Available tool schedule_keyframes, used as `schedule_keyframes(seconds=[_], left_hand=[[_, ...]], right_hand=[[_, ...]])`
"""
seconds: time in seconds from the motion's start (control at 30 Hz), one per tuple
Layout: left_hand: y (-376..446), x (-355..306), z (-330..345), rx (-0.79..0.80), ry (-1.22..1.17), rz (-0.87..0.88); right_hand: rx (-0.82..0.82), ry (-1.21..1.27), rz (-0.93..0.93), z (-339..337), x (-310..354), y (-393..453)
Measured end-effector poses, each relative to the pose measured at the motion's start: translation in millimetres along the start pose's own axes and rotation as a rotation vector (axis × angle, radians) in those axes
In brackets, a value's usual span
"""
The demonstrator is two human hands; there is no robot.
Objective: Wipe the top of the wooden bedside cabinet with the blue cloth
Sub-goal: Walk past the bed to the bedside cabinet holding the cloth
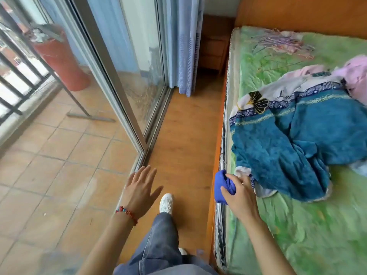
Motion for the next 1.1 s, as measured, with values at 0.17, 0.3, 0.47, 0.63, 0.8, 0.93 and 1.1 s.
schedule_keyframes(seconds=[0.17, 0.3, 0.47, 0.63, 0.8, 0.93, 1.1], left_hand=[[95, 22, -7, 0.027, 0.000, 0.084], [175, 45, -23, 0.041, -0.018, 0.115], [276, 63, -45, 0.055, 0.009, 0.179], [366, 67, -52, 0.080, 0.018, 0.209], [458, 57, -42, 0.106, -0.024, 0.219], [533, 45, -41, 0.095, -0.034, 0.227], [640, 20, -52, 0.056, 0.000, 0.216]], right_hand=[[-0.061, 0.024, 0.061, 4, 17, 72], [-0.066, 0.023, 0.080, 6, 47, 143], [-0.106, 0.018, 0.084, -6, 83, 232], [-0.122, 0.008, 0.102, -21, 95, 306], [-0.142, -0.014, 0.137, -37, 88, 394], [-0.125, -0.017, 0.137, -49, 79, 466], [-0.135, 0.008, 0.120, -84, 78, 579]])
Point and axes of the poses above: each hand's wrist, its own y-axis towards the middle knuckle, its own z-axis out of the palm, x = y × z, the point moved 5 cm from there along y, towards the middle knuckle, and after that the axes turned 2 degrees about -y, right-handed, at the moved point
